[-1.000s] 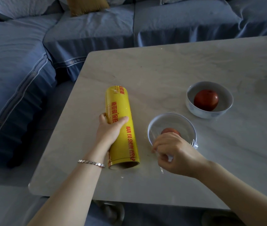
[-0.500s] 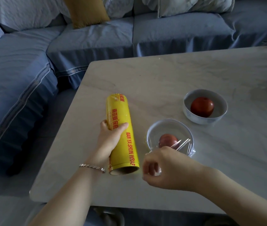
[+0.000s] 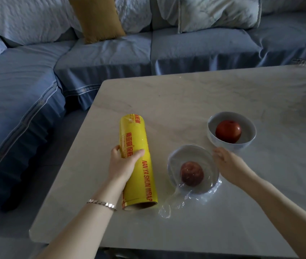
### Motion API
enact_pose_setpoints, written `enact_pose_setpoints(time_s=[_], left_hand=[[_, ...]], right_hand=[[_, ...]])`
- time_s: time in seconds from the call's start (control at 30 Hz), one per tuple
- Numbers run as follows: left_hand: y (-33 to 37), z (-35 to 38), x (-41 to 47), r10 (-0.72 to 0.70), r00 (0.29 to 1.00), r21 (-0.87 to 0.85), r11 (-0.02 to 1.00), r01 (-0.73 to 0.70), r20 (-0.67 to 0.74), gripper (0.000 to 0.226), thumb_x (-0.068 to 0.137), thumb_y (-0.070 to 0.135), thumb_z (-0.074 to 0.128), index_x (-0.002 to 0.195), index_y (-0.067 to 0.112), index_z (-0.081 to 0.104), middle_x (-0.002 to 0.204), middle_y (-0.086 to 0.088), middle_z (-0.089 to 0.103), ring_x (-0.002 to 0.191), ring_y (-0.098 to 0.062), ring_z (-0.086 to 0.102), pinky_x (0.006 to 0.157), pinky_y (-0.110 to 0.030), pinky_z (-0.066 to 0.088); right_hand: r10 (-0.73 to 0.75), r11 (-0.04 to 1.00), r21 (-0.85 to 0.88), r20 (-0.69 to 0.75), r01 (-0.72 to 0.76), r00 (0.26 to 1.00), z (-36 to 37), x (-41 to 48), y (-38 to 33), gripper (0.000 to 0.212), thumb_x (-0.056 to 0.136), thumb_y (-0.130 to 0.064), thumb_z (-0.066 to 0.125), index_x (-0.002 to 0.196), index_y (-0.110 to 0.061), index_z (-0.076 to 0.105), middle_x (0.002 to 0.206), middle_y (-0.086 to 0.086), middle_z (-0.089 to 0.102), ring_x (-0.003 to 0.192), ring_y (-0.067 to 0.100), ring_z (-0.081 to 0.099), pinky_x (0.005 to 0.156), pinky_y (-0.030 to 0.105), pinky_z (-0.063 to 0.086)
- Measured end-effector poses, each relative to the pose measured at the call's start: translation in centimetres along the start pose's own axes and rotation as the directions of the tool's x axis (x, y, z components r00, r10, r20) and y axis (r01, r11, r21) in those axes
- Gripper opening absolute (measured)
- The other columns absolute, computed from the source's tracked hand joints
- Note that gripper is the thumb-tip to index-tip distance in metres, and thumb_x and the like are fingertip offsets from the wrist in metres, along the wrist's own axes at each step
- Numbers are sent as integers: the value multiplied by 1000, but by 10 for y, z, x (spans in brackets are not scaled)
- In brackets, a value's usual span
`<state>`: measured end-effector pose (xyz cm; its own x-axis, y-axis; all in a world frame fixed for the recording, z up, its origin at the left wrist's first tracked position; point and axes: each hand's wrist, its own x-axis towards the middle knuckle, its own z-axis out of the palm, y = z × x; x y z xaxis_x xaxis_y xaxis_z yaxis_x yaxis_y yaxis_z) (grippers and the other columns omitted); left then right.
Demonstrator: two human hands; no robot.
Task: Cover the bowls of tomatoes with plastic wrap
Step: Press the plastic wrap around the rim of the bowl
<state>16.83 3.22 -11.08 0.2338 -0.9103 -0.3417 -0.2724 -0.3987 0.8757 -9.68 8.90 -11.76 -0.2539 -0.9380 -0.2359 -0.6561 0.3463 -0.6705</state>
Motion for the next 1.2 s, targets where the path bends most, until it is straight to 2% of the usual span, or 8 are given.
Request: enact_pose_setpoints(time_s=[0.13,0.2,0.33,0.6,0.83,0.97,1.1,1.2], left_hand=[[12,-8,-4,152,986,-32,987,-155,-69,88,69,32,80,140,25,28,107,5,56,86,-13,59,76,-35,51],[31,-11,4,232,965,-46,970,-239,-119,96,66,27,82,143,24,24,114,5,55,93,-14,59,83,-36,50],[66,-3,34,370,902,7,926,-378,-220,106,46,29,88,137,21,34,129,-1,48,112,-19,55,98,-39,45],[59,38,54,379,864,-60,905,-421,-332,104,52,13,89,138,14,31,136,-9,34,121,-24,47,98,-36,43],[38,28,55,443,851,-4,886,-463,-281,111,54,18,90,143,12,24,140,-10,33,119,-17,45,99,-35,40],[27,32,29,305,906,159,950,-268,-293,103,74,33,77,146,0,11,147,-24,25,136,-37,25,111,-46,26],[6,42,2,95,995,187,978,-92,-7,58,87,32,61,133,4,39,131,-14,52,122,-32,47,100,-37,37],[6,50,-7,58,962,175,979,-107,266,27,92,35,54,110,16,57,108,-2,63,109,-22,57,80,-26,41]], right_hand=[[36,984,170,87,-50,996,11,2,13,23,96,-22,41,89,-18,62,81,6,64,81,32,62,83,49,51],[72,964,249,103,-95,992,10,2,11,25,95,-23,42,80,-28,61,69,2,61,66,26,59,76,49,52],[111,948,285,120,-141,987,8,-1,4,23,95,-23,41,87,-33,59,75,3,64,67,26,62,72,48,55],[141,922,346,120,-175,983,9,-7,6,20,96,-23,42,106,-26,60,89,6,67,77,25,64,66,39,55],[116,937,329,32,-120,993,17,-11,11,19,96,-23,41,101,-30,59,87,-4,66,78,16,61,65,32,51],[146,923,372,-105,-97,984,23,-23,11,17,95,-21,43,100,-26,58,84,-3,65,76,17,61,71,35,53],[283,824,535,-105,-186,953,29,-35,9,16,94,-16,44,109,-19,47,74,9,61,67,31,64,73,52,56],[377,743,608,-34,-280,926,28,-45,10,37,90,-10,48,123,-19,34,76,15,62,67,31,66,80,51,54]])
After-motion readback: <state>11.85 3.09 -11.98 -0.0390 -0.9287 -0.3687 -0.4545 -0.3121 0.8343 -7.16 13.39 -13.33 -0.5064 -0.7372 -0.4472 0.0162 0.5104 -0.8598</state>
